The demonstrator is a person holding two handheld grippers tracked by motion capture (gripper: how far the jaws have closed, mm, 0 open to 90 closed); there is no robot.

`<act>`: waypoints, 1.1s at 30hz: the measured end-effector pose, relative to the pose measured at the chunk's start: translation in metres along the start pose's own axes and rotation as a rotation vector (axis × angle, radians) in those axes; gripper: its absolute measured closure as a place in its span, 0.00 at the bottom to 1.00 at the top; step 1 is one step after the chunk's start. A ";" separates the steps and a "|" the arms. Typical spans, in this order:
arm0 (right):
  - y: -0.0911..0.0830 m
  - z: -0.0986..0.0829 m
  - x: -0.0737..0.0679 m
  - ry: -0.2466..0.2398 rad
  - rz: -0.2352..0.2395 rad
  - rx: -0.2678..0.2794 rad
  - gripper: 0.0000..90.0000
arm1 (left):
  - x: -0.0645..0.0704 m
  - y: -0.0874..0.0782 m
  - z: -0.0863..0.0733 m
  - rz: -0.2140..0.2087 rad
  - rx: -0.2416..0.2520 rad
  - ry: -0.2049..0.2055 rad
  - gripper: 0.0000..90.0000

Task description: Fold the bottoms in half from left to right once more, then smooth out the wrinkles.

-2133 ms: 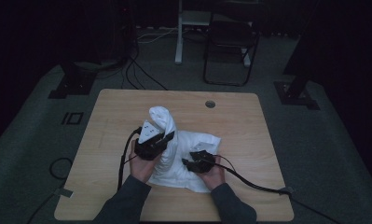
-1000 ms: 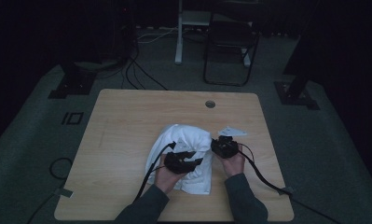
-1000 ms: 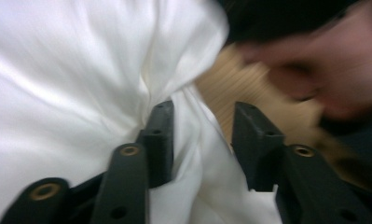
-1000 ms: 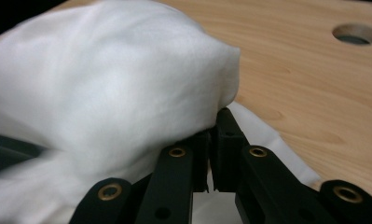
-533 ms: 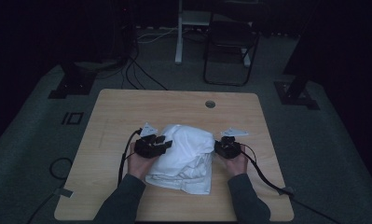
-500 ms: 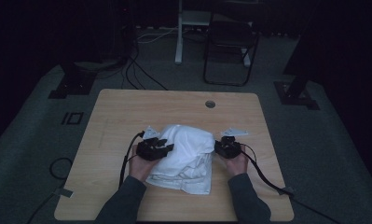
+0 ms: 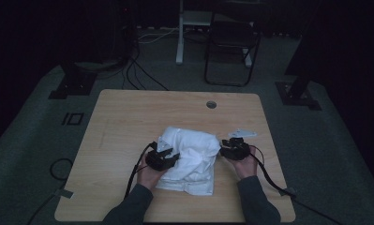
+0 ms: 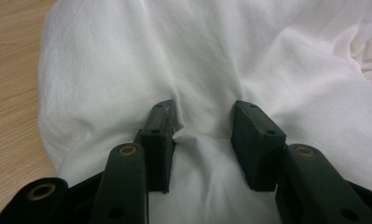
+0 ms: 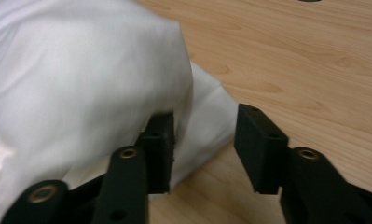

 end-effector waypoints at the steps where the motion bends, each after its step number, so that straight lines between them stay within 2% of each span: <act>1: -0.007 -0.003 -0.001 -0.013 0.008 -0.001 0.56 | 0.000 0.000 0.000 0.004 0.004 -0.001 0.66; 5: -0.014 -0.006 -0.003 -0.030 0.020 -0.002 0.51 | 0.001 0.000 -0.001 0.017 0.008 -0.004 0.66; 7: -0.026 -0.013 -0.012 -0.054 0.043 0.004 0.48 | 0.001 0.000 -0.001 0.027 0.007 -0.003 0.66; 10: -0.030 -0.015 -0.015 -0.060 0.059 0.013 0.48 | 0.002 0.002 -0.001 0.055 -0.002 0.000 0.67; 14: -0.034 -0.015 -0.022 -0.073 0.077 0.032 0.50 | 0.001 0.005 0.001 0.092 -0.022 -0.011 0.68; 16: -0.034 -0.012 -0.026 -0.072 0.086 0.051 0.53 | 0.000 0.006 0.002 0.104 -0.027 -0.013 0.68; 17: -0.033 -0.008 -0.030 -0.065 0.105 0.073 0.58 | 0.000 0.007 0.002 0.109 -0.031 -0.013 0.68; 18: -0.033 -0.008 -0.030 -0.065 0.105 0.073 0.58 | -0.001 0.008 0.003 0.118 -0.028 -0.020 0.68; 21: -0.030 -0.001 -0.040 -0.069 0.127 0.093 0.65 | -0.004 0.012 0.005 0.145 -0.032 -0.033 0.68; 24: -0.028 0.002 -0.045 -0.067 0.135 0.107 0.65 | -0.010 0.018 0.009 0.178 -0.035 -0.043 0.68; 27: -0.023 0.006 -0.050 -0.061 0.144 0.101 0.60 | -0.019 0.025 0.014 0.209 -0.035 -0.066 0.68; 29: -0.009 0.009 -0.051 -0.052 0.132 0.083 0.55 | -0.024 0.030 0.017 0.232 -0.035 -0.080 0.68; 30: -0.009 0.009 -0.051 -0.052 0.132 0.083 0.55 | -0.026 0.032 0.019 0.238 -0.031 -0.089 0.68; 31: 0.003 0.010 -0.050 -0.035 0.122 0.061 0.55 | -0.028 0.034 0.020 0.240 -0.034 -0.088 0.68; 32: 0.003 0.010 -0.050 -0.035 0.122 0.061 0.55 | -0.030 0.035 0.021 0.239 -0.035 -0.091 0.68; 33: 0.009 0.010 -0.049 -0.029 0.117 0.050 0.59 | -0.031 0.036 0.022 0.235 -0.035 -0.098 0.68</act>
Point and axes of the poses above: each handheld gripper's, and its own axes: y roughly forward along the jaws, z roughly out of its top, x roughly to its right, the point moved 3 cm from there along y, roughly forward along the jaws, and after that the axes turned 13 degrees about y, right-handed, at the moved point
